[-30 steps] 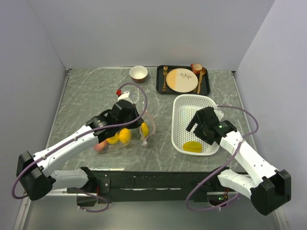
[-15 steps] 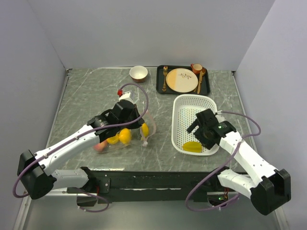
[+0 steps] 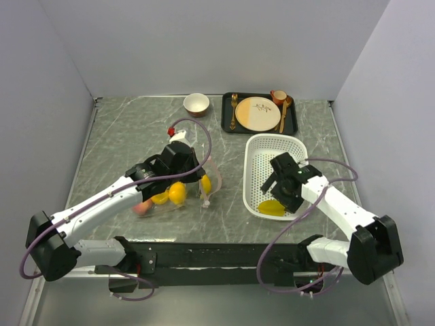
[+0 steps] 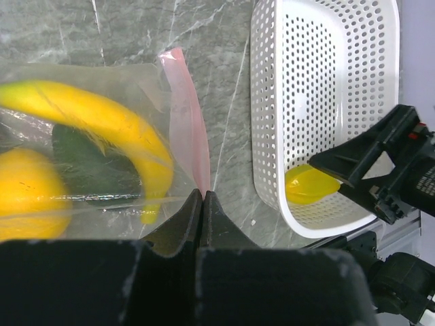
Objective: Place the food in the zip-top bag and seal the zipper
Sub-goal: Pick up the fake fruit from the bin.
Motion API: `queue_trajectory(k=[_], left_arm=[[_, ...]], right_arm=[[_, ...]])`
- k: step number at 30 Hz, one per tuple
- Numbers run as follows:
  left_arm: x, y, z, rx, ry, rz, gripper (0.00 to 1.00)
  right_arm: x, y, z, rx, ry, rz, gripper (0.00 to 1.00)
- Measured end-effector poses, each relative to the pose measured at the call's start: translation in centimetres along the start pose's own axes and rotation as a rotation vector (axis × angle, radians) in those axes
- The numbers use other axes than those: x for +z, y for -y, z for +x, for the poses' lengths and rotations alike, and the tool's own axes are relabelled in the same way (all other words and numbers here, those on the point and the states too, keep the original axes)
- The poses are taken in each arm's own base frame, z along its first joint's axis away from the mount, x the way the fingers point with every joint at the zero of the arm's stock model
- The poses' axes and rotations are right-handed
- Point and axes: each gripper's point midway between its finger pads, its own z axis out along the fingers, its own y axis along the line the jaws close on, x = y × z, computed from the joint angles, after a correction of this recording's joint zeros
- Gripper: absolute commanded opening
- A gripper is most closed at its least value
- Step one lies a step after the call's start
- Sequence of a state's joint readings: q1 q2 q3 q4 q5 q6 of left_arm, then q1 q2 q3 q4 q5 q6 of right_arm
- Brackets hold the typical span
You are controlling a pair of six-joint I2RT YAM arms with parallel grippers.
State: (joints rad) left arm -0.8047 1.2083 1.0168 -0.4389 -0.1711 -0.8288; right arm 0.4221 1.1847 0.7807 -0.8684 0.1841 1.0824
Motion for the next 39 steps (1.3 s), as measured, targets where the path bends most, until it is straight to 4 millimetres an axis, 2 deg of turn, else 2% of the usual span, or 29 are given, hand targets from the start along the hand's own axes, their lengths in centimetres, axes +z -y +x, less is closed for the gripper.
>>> queue_trajectory(k=[10,15,20,24,28,31,39], left_arm=[[0.0,0.0,-0.1,0.000,0.003,0.001,0.01],[0.0,0.0,-0.1,-0.001,0.003,0.000,0.01],[0.1,0.0,-0.1,-0.001,0.004,-0.002,0.01],[0.1,-0.1,-0.1,0.000,0.006,-0.006,0.01],[0.1,-0.1,-0.1,0.000,0.007,-0.007,0.01],[0.1,-0.1,-0.1,0.000,0.007,-0.007,0.01],[0.2,-0.1,-0.1,0.000,0.005,-0.008,0.01]], right_arm=[[2.0,-1.0,0.4,-0.051,-0.035,0.016,0.98],[2.6,-1.9,0.0,-0.068,-0.030,0.006,0.88],[3.3,-3.2,-0.4,-0.085,-0.023,-0.019,0.72],[3.6,-4.1,-0.5,-0.104,-0.022,-0.051,0.67],[3.3,-5.3,-1.1,-0.132,-0.008,-0.092,0.69],[3.1,-5.9,-1.4,-0.160,0.006,-0.114,0.75],[3.1,-5.3,-1.5,-0.291,0.013,-0.111,0.86]])
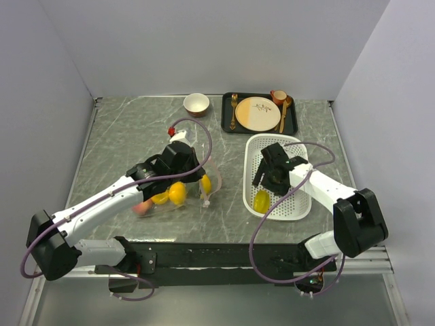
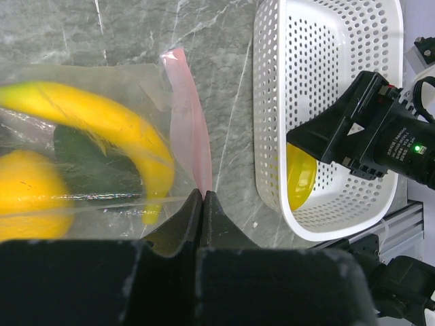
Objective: Place the food in the zip-top bag and seal the zipper
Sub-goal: Pick up the fake fruit from the bin.
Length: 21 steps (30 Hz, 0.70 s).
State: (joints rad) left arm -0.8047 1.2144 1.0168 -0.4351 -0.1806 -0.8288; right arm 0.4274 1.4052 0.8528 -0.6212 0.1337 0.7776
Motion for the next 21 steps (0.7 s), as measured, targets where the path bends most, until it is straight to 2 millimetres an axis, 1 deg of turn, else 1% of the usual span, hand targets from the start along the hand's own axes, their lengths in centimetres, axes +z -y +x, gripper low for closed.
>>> queue_trajectory(k=[1,4,8,12,16,21], left_arm=[[0.0,0.0,0.0,0.000,-0.001,-0.001,0.01],[0.2,-0.1,0.1,0.001,-0.004,-0.005,0.01],[0.3,-0.1,0.2,0.001,-0.006,-0.004,0.01],[0.4,-0.1,0.2,0.001,-0.007,-0.006,0.01],[0.4,-0.1,0.2,0.002,-0.007,-0.007,0.01],[0.4,-0.1,0.2,0.002,-0.007,-0.007,0.01]], right_arm=[[0.0,0.1,0.0,-0.015,-0.001,0.000,0.88],[-0.3,0.1,0.2,-0.047,-0.003,-0.015,0.90],[-1.1,-0.3,0.7,-0.074,-0.007,-0.074,0.91],[-1.5,-1.2,1.2,-0.096,-0.018,-0.127,0.90],[-1.4,-1.8,1.7,-0.124,-0.033,-0.149,0.90],[-0.7,-1.7,2.6,-0.162,-0.057,-0.123,0.90]])
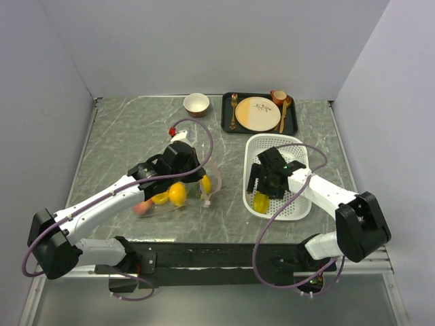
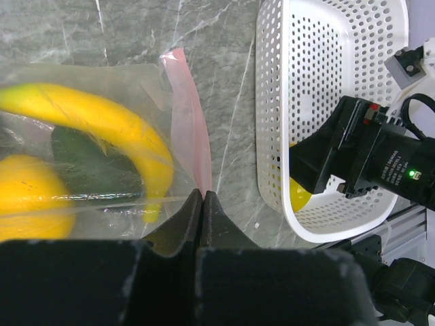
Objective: Place the food in the zip-top bag and seal the zipper
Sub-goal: Pick up the fake fruit from the bin.
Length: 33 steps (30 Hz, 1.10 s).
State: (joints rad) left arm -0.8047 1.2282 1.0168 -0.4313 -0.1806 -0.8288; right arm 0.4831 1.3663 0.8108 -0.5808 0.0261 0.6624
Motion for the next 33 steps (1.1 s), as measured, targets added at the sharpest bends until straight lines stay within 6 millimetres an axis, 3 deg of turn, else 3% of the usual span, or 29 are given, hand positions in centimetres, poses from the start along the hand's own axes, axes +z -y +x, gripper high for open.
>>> queue_trajectory(k=[15,18,25,30,33], left_arm=[[0.00,0.02,0.00,0.000,0.000,0.001,0.01],[0.00,0.02,0.00,0.000,0.000,0.001,0.01],[0.00,0.02,0.00,0.000,0.000,0.001,0.01],[0.00,0.02,0.00,0.000,0.000,0.001,0.01],[0.00,0.02,0.00,0.000,0.000,0.001,0.01]], right_arm=[[0.64,0.40,0.87,-0.035,-0.017,0.046,0.87],[0.63,0.31,0.92,-0.038,-0.017,0.045,0.71],[0.68,0.21,0.77,-0.033,-0.009,0.043,0.59],[0.67,0.18,0.40,-0.027,0.009,0.045,0.41],[0.57,0.27,0.30,-0.027,0.017,0.049,0.36]])
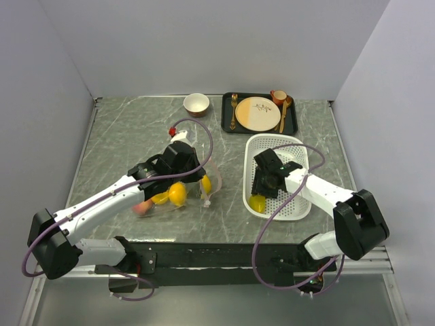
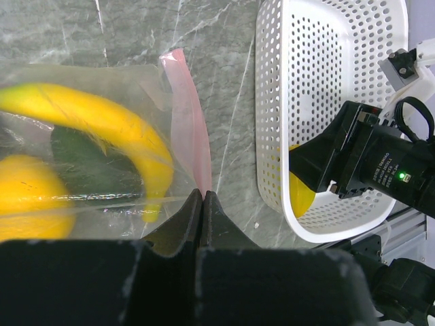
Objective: Place the food in the zip-top bag and seal the zipper
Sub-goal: Pick up the fake fruit from the bin, then place the fake fruit in the zipper food storage bag.
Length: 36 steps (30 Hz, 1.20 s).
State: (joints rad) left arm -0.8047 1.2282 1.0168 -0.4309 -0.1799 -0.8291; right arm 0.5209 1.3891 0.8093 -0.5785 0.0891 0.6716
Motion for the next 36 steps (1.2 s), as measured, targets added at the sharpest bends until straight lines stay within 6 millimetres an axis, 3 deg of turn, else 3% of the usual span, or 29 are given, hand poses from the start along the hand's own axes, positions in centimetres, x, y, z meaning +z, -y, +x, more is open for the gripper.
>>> queue_trajectory(k=[9,17,25,36], left_arm=[[-0.1,0.0,0.0,0.000,0.001,0.001,0.01],[-0.2,0.0,-0.1,-0.003,0.004,0.004,0.01],[-0.3,-0.1,0.0,-0.004,0.004,0.004,0.01],[-0.4,-0.1,0.2,-0.004,-0.002,0.008,0.01]], right_arm=[[-0.8,0.6,-0.7,-0.003,0.039,0.029,0.33],[-4.1,-0.5,-3.5,0.017,0.159,-0.028,0.32],[-7.7,-4.1,-5.8,0.034,0.221,-0.203,0.33],[-8.4,-10.4,-5.9,0.077,0.149,-0.478,0.33]])
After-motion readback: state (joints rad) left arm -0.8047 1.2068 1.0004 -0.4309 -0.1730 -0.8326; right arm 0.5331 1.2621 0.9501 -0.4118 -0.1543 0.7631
